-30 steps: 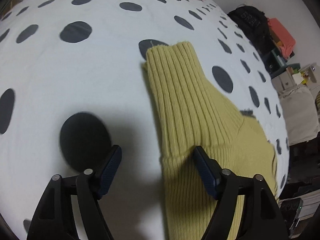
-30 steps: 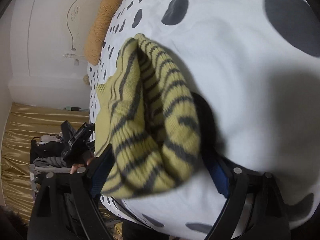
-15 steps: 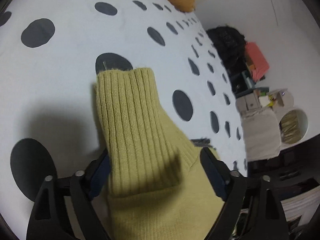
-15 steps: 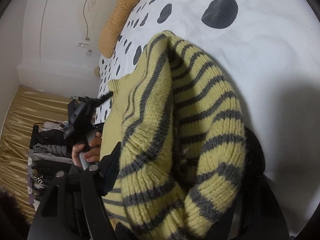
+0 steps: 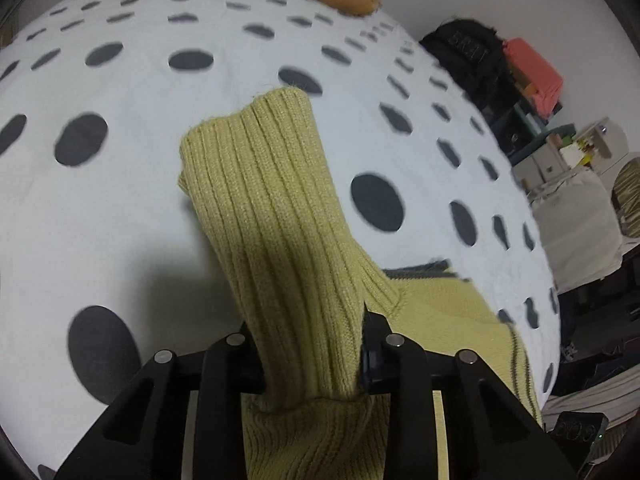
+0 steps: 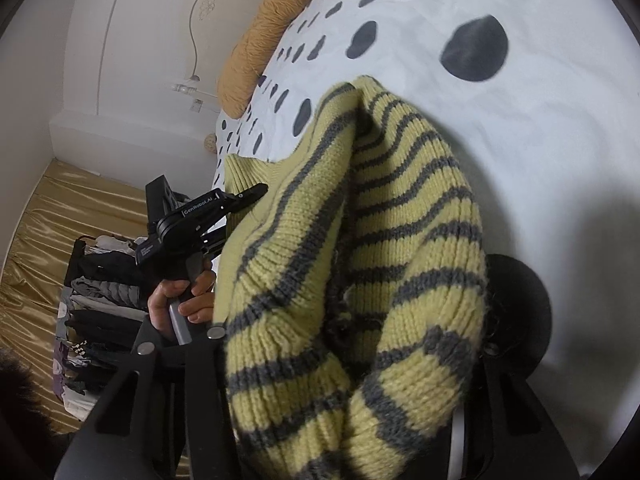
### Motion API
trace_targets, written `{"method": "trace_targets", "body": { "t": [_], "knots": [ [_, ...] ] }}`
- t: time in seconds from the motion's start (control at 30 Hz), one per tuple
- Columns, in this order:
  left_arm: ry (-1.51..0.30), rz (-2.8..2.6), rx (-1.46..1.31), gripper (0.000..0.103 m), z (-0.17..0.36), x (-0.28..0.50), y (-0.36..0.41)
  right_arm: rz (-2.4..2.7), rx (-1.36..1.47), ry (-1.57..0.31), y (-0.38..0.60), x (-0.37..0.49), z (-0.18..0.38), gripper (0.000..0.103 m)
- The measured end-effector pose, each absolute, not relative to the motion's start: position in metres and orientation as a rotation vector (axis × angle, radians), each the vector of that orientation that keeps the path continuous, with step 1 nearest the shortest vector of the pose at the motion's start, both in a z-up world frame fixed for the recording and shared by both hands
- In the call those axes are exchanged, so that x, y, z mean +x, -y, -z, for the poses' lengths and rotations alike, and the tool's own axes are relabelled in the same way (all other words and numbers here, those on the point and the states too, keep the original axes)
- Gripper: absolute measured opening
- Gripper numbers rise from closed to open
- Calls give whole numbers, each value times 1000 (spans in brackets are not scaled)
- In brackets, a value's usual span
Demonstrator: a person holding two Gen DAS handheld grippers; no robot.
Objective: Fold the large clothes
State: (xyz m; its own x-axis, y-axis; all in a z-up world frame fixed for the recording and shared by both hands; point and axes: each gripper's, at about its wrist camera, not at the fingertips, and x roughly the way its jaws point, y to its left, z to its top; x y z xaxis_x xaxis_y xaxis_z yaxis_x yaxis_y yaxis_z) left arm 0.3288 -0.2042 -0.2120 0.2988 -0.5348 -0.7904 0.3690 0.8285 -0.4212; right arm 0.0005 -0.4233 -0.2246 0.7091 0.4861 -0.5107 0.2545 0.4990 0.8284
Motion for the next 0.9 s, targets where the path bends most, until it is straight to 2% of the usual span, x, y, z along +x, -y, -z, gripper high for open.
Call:
{"method": "trace_targets", "body": {
  "t": [0.13,0.27,0.33,0.43,0.47,0.5,0.53,0.6,0.73,0.8,0.9],
  "knots": [
    [-989,571,-160,30,149,327,177,-247,1115,-757,405,12,199,47],
    [-977,505,-139,31,122,363,131,-346,1157,-718,370,39,189,46],
    [-1030,448,-76,33,144,392,120,-354,1179,-734,353,58,198,46],
    [-1190,323,34,37,219,421,116,-272,1153,-862,330,87,234,46],
    [-1224,291,69,49,245,425,116,-216,1116,-935,325,94,249,46],
    [-1196,284,56,53,248,425,113,-175,1091,-998,320,101,267,49],
    [-1178,276,15,59,242,425,106,-199,1129,-963,321,100,275,50],
    [-1192,289,-40,59,229,428,98,-201,1142,-973,327,98,272,51],
    [-1146,178,-74,59,182,417,58,-176,1042,-1020,336,82,249,60],
    [-1072,28,-4,57,148,391,37,-137,1011,-1038,343,65,237,61],
    [-1010,81,22,58,112,335,30,-18,925,-1055,354,41,208,61]
  ]
}}
